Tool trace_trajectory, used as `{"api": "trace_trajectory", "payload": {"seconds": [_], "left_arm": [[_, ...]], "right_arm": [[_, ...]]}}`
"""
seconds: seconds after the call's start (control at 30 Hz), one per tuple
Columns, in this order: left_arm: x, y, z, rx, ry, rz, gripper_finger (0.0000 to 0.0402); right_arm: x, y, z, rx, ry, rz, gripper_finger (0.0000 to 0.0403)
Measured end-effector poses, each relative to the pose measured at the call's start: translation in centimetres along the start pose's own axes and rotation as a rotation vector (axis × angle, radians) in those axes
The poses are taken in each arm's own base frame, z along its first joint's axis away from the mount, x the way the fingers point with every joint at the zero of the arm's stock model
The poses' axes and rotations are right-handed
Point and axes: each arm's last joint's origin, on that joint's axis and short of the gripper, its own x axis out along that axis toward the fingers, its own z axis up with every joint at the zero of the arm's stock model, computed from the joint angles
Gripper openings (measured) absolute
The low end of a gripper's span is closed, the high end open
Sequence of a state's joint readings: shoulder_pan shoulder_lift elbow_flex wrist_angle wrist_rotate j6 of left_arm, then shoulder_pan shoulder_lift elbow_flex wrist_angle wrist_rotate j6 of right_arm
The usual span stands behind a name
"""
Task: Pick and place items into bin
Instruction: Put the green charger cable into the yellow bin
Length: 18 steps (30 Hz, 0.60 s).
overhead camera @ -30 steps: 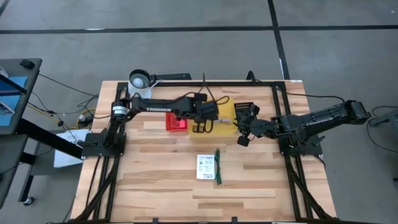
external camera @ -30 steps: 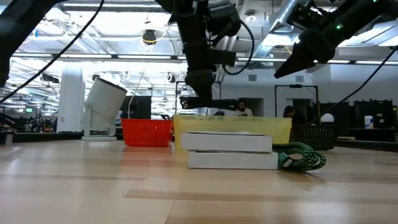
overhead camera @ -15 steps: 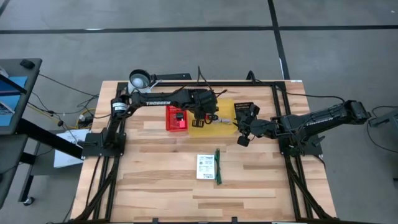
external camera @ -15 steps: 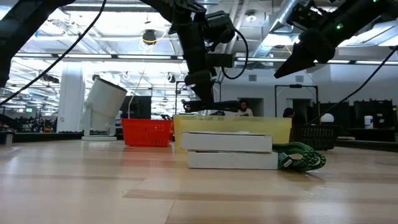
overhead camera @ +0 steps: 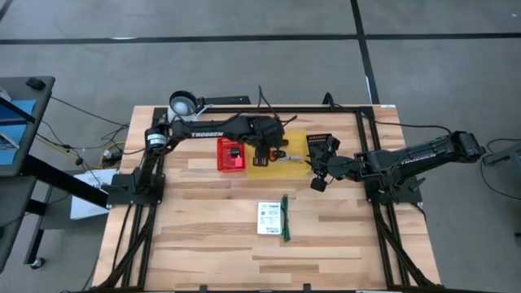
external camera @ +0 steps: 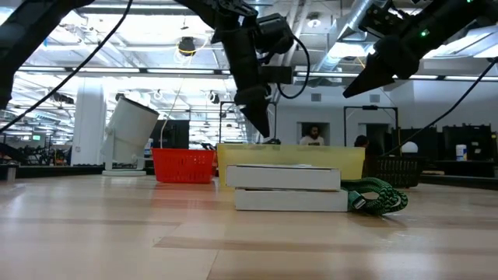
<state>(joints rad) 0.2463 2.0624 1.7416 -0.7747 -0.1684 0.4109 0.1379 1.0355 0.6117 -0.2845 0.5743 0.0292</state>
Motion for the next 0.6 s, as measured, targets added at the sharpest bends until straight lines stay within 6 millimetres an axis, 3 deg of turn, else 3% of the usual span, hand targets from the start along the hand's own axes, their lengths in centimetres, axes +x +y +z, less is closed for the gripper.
{"api": "trace_trajectory", "payload": {"seconds": [0.13, 0.23, 0.4, 0.6], "left_arm": [[-0.5, -0.4, -0.3, -0.016, 0.061, 0.036, 0.0188], [-2.2, -0.3, -0.7, -0.074, 0.067, 0.018, 0.0188], [-7.5, 0.7, -1.3, -0.224, -0.041, -0.017, 0.0188], [-14.8, 0.4, -3.3, -0.328, -0.343, 0.050, 0.0188]], "right_arm": [[0.0, 0.0, 0.0, 0.000, 0.000, 0.000, 0.0078], [0.0, 0.0, 0.0, 0.002, 0.001, 0.008, 0.0078], [-0.1, 0.2, 0.0, 0.016, -0.001, 0.040, 0.0078], [-0.2, 0.5, 0.4, 0.165, -0.039, 0.057, 0.0078]]}}
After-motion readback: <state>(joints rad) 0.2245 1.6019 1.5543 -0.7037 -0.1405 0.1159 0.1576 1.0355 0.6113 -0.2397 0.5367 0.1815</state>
